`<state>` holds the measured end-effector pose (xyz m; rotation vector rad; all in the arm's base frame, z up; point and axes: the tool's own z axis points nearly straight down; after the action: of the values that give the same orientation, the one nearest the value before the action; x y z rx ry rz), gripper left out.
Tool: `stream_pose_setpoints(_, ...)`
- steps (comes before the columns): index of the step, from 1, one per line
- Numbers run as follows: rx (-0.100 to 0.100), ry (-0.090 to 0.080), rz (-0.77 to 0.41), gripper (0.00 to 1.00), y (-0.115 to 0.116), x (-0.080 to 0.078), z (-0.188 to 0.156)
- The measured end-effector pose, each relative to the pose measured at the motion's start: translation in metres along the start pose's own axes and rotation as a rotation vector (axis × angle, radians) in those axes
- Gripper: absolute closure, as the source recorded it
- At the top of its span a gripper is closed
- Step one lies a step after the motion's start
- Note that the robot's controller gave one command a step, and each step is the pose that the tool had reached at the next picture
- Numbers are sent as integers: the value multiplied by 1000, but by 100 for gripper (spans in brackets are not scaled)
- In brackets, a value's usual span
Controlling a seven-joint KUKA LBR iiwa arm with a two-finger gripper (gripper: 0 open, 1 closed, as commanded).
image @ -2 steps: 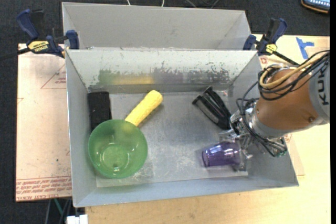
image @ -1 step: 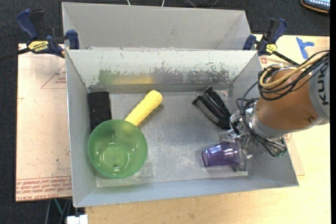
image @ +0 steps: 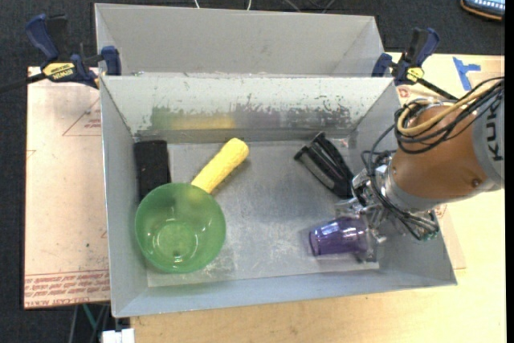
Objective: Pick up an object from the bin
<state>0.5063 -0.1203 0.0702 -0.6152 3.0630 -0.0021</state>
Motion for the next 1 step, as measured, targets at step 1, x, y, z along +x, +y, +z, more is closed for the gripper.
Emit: stream_pose_setpoints(1,0,0,0,100,0,0,0)
